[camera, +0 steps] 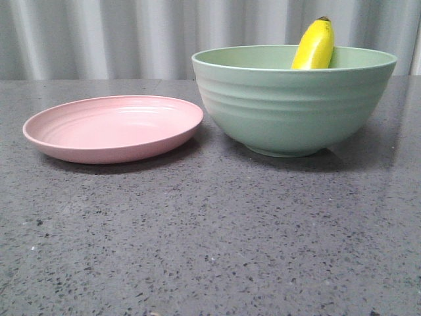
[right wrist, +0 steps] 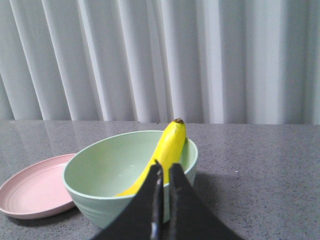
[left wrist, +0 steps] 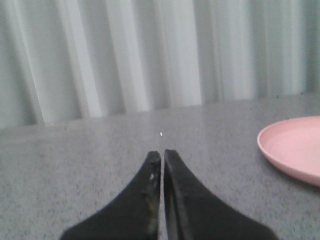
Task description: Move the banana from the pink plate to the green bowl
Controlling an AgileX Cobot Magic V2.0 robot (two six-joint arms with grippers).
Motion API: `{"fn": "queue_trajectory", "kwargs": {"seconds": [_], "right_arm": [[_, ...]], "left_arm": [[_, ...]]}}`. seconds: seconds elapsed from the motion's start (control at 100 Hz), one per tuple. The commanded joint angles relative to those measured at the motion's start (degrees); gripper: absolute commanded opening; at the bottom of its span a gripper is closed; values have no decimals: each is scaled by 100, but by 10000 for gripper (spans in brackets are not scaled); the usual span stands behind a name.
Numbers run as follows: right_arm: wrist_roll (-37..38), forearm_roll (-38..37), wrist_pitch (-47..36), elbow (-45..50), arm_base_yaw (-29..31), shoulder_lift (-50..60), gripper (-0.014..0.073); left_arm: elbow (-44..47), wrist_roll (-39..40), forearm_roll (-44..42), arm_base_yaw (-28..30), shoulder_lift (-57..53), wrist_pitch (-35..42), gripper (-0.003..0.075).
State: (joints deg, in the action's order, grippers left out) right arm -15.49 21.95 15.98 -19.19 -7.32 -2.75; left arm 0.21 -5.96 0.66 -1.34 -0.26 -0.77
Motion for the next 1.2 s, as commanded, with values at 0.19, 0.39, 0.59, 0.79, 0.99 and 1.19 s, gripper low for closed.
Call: {"fn": "queue_trajectory", "kwargs": {"seconds": [0.19,0.39,0.59,0.79,0.99,1.19], "right_arm": [[-32,-9,-397,-139,5,-71,-69],[-32,-9,-397,-139,5,-71,-69],[-32,-9,-397,-139,5,-71,-69],[-32,-9,-397,-139,5,-71,-69],[-32,-9,-397,-139,5,-71,-69],[-32,-9,-397,-139,5,-71,-69]], "left_arm": [[52,16,76,19,-165,-1279,-20],[52,75,85,19,-165,-1410,-20],[52,75,85,19,-165,-1369,-20],[52,75,85,19,-165,-1369,-20],[52,75,85,19,-165,-1369,-20],[52,75,85,19,-165,-1369,-20]]}}
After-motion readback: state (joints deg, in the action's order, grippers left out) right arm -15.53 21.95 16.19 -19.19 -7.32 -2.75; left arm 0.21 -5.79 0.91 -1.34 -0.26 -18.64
